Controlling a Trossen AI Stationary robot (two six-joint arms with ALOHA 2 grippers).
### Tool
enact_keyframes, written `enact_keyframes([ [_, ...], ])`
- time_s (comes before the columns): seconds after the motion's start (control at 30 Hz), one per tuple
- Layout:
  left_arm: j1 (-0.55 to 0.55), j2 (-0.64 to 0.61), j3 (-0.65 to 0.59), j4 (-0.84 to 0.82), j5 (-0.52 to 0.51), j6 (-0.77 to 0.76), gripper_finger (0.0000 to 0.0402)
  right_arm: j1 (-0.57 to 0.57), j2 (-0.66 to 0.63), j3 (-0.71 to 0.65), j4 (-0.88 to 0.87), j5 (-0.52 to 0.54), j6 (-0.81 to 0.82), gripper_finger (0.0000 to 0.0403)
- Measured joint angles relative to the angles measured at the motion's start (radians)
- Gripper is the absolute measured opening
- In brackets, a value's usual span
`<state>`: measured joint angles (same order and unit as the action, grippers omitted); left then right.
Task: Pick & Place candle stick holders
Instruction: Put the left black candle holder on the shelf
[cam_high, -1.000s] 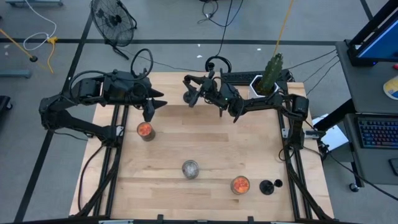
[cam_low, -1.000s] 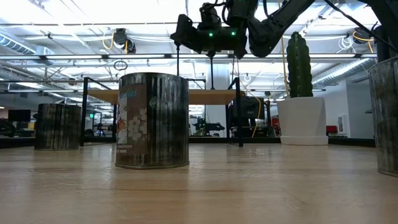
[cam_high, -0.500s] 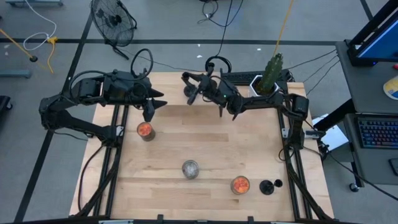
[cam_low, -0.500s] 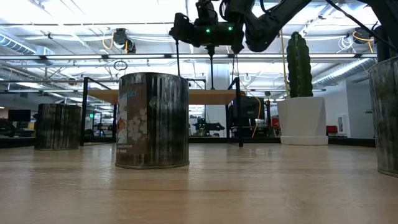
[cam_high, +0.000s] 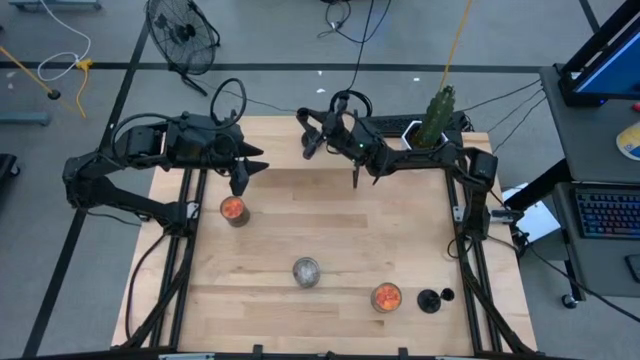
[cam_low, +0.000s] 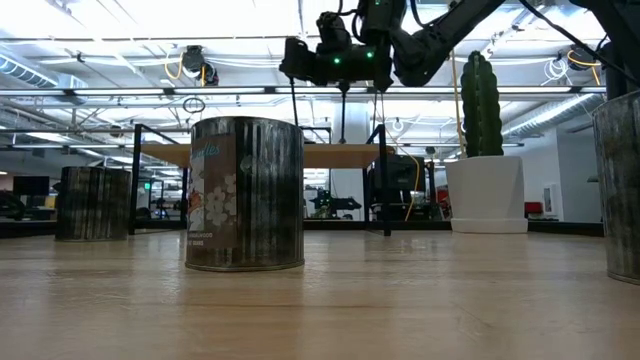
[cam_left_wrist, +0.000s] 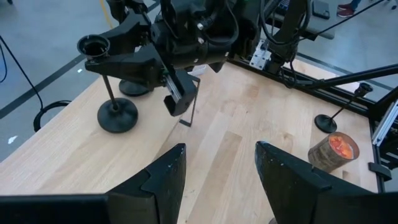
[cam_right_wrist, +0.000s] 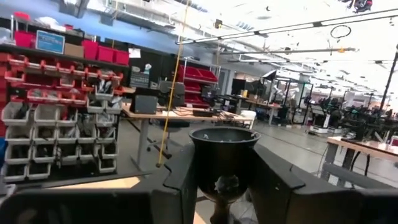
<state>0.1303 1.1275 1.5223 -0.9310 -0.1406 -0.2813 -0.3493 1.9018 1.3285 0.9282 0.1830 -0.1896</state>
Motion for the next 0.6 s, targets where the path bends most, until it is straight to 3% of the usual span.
enact_keyframes([
  [0.47,0.0,0.0,0.0,0.017,0.0,0.018,0.02,0.061,0.0,0.009,0.051,-0.004,-0.039,0.0108],
  [0.6,0.0,0.0,0.0,0.017,0.0,0.014,0.02,0.087,0.001,0.065,0.043,-0.055,-0.095,0.0105],
])
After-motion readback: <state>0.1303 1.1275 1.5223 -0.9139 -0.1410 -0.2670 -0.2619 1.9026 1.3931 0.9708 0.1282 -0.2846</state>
